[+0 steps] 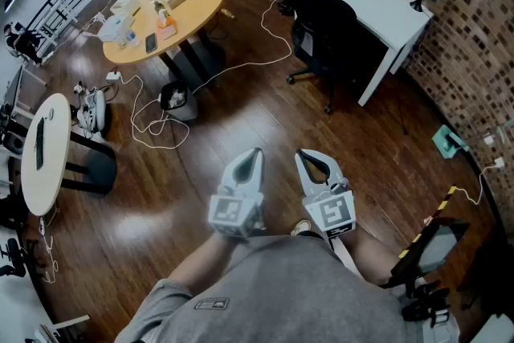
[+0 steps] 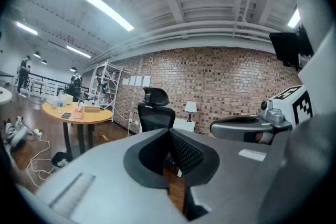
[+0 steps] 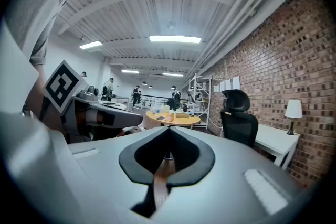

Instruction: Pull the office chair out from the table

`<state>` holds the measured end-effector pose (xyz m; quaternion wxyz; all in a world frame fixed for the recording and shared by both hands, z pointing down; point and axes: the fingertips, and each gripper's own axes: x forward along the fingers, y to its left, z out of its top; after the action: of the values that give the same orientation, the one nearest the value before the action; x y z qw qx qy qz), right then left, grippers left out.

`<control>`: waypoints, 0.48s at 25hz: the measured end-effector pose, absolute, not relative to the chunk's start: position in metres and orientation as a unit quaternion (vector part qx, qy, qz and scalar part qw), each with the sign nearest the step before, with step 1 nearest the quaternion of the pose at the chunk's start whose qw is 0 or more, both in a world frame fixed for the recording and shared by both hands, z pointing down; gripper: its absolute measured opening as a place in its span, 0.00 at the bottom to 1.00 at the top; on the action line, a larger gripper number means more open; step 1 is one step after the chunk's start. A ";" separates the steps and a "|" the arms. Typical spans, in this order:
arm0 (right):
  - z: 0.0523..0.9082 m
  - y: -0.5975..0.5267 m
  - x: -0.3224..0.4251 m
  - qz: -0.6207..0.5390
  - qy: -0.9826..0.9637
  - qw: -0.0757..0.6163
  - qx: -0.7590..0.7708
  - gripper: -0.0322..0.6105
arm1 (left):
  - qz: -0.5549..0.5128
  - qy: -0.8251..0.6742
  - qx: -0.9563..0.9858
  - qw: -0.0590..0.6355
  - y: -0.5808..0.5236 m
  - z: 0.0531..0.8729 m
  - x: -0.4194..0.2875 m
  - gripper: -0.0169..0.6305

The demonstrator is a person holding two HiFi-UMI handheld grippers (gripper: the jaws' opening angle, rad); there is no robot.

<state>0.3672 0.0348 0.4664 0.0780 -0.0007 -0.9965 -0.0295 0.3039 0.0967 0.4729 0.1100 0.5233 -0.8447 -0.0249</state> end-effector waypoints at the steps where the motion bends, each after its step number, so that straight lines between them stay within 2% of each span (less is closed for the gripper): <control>1: 0.467 0.041 0.359 -0.030 -0.996 0.078 -0.008 0.07 | -0.026 -0.848 0.517 0.110 0.104 0.474 0.297 0.03; 12: 0.470 0.120 0.275 -0.047 -0.993 0.080 -0.070 0.07 | -0.040 -0.875 0.470 0.110 0.186 0.478 0.222 0.03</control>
<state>0.2748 0.1197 0.4700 0.0799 -0.0698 -0.9933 -0.0467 0.2220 0.1861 0.4779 0.1104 0.4698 -0.8749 -0.0398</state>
